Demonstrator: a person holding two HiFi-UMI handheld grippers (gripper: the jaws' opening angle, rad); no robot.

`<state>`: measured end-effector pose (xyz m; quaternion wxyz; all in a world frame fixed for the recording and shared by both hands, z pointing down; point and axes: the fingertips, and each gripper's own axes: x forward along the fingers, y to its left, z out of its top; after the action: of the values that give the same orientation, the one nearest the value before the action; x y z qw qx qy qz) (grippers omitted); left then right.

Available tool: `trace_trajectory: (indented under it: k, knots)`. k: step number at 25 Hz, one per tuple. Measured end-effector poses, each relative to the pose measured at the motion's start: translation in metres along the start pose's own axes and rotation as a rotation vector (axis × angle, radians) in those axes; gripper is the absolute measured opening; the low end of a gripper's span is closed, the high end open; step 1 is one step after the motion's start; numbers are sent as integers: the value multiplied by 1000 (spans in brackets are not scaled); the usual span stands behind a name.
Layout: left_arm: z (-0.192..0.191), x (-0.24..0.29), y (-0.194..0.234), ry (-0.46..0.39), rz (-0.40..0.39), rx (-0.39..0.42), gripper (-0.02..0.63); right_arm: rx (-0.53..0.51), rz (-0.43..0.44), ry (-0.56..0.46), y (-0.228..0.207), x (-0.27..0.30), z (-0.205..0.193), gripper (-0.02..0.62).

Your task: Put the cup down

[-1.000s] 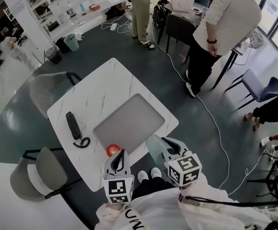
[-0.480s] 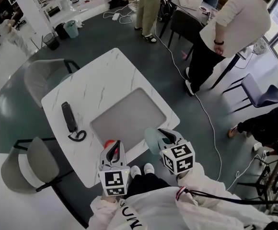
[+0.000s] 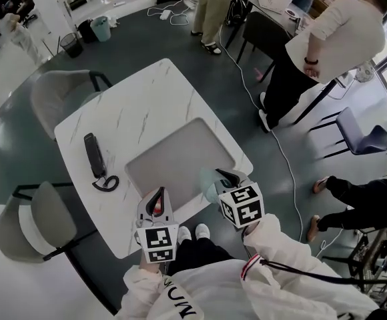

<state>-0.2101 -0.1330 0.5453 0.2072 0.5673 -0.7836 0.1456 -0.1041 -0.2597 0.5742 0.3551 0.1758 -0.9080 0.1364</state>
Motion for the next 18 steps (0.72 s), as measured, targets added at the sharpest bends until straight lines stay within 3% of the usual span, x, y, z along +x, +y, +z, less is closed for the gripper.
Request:
trace_trajectory:
  k: [18]
  knots:
    - [-7, 43, 31, 98, 18, -85, 8, -103, 23, 149, 2, 82, 9, 18]
